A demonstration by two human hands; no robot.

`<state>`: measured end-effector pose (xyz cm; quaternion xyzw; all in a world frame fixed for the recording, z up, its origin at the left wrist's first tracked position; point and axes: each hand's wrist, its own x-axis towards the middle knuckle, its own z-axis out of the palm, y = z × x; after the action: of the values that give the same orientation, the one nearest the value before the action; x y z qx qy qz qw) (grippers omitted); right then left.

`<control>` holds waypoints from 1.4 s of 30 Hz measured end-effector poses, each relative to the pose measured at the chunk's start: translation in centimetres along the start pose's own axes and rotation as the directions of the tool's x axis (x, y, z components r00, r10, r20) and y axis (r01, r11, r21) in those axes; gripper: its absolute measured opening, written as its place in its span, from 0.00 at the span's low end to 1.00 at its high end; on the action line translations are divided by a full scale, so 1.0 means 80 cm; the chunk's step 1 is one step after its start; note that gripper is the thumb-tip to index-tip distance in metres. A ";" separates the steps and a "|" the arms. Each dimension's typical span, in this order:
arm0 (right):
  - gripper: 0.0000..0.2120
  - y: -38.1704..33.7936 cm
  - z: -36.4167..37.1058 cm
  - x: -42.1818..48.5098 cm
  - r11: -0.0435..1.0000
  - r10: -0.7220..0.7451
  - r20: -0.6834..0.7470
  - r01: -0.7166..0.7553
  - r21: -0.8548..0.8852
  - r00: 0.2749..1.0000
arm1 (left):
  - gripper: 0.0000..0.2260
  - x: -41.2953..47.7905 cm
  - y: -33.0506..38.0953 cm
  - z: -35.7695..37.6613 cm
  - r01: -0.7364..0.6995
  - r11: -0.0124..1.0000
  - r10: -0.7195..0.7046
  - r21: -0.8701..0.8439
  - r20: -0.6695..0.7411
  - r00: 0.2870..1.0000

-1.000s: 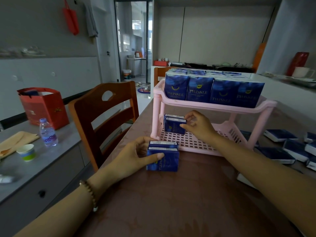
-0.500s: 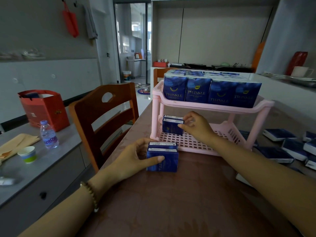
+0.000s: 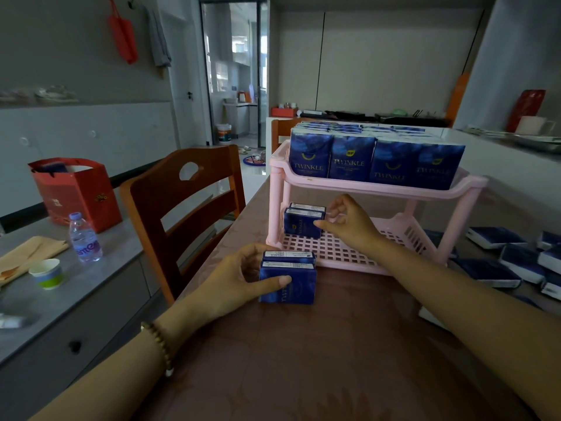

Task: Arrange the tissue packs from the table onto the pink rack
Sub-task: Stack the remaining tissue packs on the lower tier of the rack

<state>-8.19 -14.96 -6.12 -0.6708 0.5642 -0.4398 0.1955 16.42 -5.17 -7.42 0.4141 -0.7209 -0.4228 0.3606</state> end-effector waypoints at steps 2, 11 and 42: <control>0.20 -0.001 0.000 -0.001 1.000 -0.008 0.016 0.008 0.007 1.000 | 0.20 -0.001 0.000 0.000 -0.001 1.000 0.001 -0.007 -0.001 1.000; 0.15 -0.004 0.002 -0.003 0.990 -0.107 0.021 0.109 -0.088 0.994 | 0.22 -0.002 0.001 0.002 -0.009 1.000 0.009 -0.003 -0.011 1.000; 0.19 0.002 -0.005 -0.007 1.000 -0.020 -0.024 0.020 -0.015 1.000 | 0.23 0.001 -0.008 -0.001 -0.006 0.999 0.007 0.034 -0.020 1.000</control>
<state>-8.60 -14.37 -6.29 -0.6725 0.5629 -0.4456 0.1796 16.62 -5.48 -7.92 0.4221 -0.7255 -0.4052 0.3624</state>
